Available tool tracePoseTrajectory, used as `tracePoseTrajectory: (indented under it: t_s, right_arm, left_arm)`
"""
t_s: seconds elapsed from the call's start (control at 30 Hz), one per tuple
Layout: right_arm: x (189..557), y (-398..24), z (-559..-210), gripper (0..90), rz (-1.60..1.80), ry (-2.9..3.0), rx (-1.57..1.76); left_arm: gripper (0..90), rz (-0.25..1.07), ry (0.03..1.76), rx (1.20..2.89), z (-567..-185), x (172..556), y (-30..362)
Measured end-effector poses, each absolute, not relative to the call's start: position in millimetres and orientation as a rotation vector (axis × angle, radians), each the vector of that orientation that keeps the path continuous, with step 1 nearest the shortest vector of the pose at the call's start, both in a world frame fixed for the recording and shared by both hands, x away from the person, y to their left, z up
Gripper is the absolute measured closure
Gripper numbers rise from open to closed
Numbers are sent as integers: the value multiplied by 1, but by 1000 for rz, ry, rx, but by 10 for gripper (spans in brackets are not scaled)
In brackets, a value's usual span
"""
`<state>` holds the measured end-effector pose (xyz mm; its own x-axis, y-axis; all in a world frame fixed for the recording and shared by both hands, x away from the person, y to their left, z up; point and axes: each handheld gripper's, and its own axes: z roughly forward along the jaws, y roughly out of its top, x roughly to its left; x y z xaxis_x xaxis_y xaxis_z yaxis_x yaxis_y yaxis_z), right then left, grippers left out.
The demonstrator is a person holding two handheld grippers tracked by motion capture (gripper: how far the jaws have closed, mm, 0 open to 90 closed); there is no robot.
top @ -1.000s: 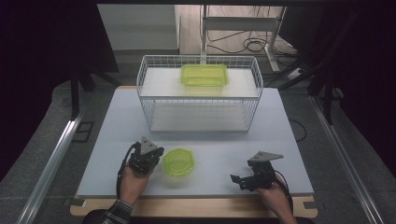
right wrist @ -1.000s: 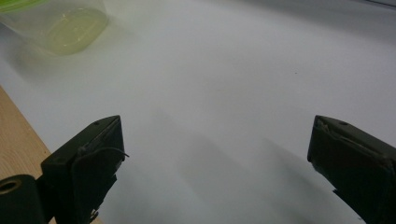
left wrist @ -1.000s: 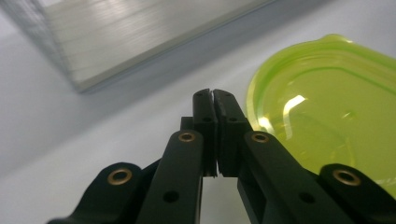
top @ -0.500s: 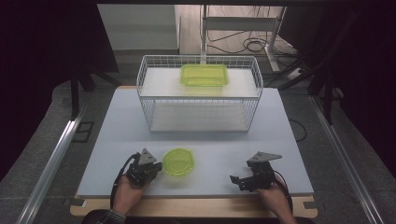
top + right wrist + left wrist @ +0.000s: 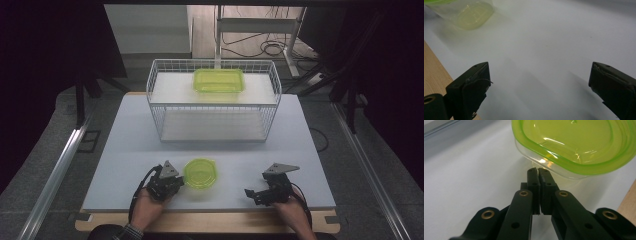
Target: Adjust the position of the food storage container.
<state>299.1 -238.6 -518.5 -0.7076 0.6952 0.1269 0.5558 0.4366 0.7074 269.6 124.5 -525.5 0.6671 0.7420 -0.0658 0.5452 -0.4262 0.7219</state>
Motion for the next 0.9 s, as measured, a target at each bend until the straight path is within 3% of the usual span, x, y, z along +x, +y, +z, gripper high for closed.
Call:
tracePoseTrajectory:
  t_s: [0.27, 0.4, 0.57, 0.77, 0.9]
  right_arm:
    - [299, -238, -518, 39, 1126, 2503, 1098]
    - [299, -238, -518, 39, 1128, 2503, 1097]
    - [298, -239, -517, 39, 1137, 2501, 1101]
    - [298, -238, -518, 37, 1142, 2504, 1097]
    - [298, -238, -518, 36, 1152, 2503, 1091]
  left_arm:
    - [873, 315, 940, 2131, -523, 267, 113]
    - [825, 318, 967, 2123, -520, 265, 121]
    - [583, 372, 1022, 2086, -515, 258, 137]
    - [202, 443, 1051, 2051, -515, 246, 151]
    - [68, 484, 1051, 2067, -518, 238, 154]
